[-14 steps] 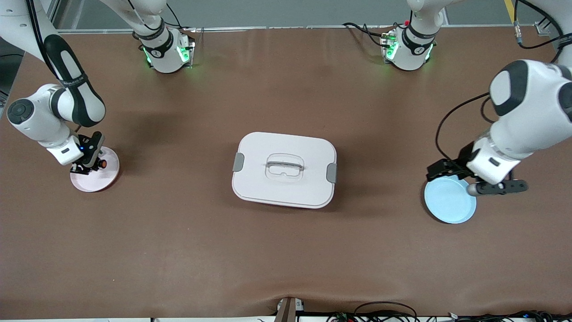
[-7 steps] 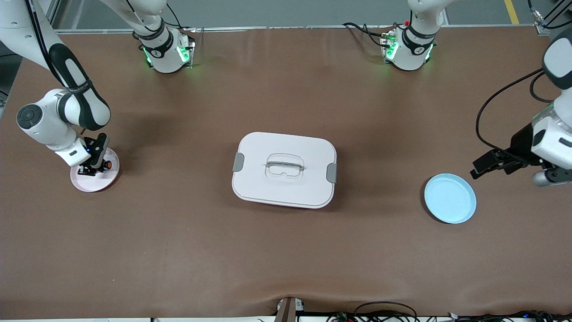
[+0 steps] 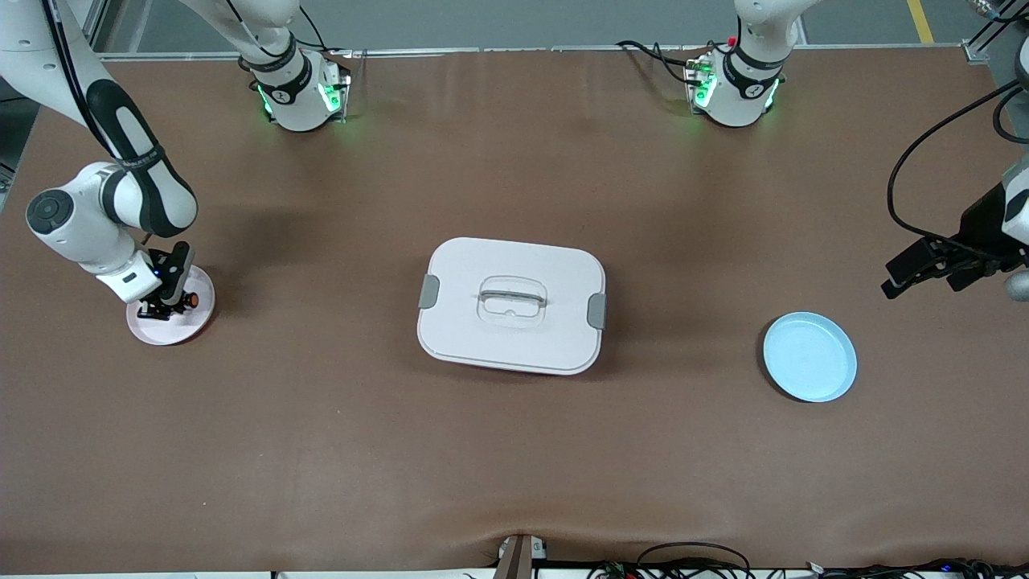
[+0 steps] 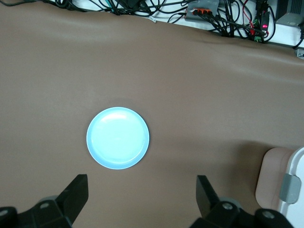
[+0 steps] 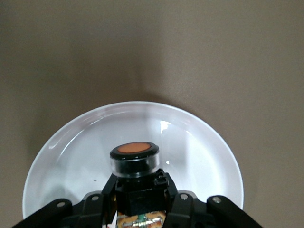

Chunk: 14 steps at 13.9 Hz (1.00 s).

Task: Transfer orange switch to right arm and place
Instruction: 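Open the right gripper to release the switch on the white plate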

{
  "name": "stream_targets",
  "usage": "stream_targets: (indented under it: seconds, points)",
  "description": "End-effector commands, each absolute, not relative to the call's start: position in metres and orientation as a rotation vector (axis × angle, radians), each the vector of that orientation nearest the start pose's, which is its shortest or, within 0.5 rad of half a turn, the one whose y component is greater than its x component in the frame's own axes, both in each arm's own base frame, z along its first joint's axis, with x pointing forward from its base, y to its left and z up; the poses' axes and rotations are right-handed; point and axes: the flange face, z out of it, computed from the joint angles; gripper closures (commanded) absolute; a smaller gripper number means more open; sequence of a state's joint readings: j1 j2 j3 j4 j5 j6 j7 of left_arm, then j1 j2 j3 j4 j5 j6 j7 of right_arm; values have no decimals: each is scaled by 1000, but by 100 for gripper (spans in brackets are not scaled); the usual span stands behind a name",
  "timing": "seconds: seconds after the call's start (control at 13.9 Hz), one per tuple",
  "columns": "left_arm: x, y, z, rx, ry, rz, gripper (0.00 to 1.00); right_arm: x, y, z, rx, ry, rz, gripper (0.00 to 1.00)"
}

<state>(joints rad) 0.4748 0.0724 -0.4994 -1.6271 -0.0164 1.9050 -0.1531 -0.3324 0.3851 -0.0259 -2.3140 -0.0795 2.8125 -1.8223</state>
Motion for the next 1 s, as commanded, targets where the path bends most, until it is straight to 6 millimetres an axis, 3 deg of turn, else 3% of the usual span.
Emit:
stream_targets:
  seconds: [0.0,0.57,0.65,0.72,0.93]
  points:
    - [598,-5,606,-3170,-203,-339,0,506,-183,184,-2301,-2313,-25,100]
    - [587,-24,617,-3155,-156,-317,0,507,-185,180,-2317,-2283,-23,100]
    - [584,-27,617,-3153,-148,-290,0,507,-186,181,-2328,-2273,-26,42]
    - [582,-28,619,-3151,-142,-284,0,511,-185,184,-2331,-2279,-35,0]
    - [579,-24,626,-3150,-152,-301,0,518,-182,191,-2310,-2276,-18,0]
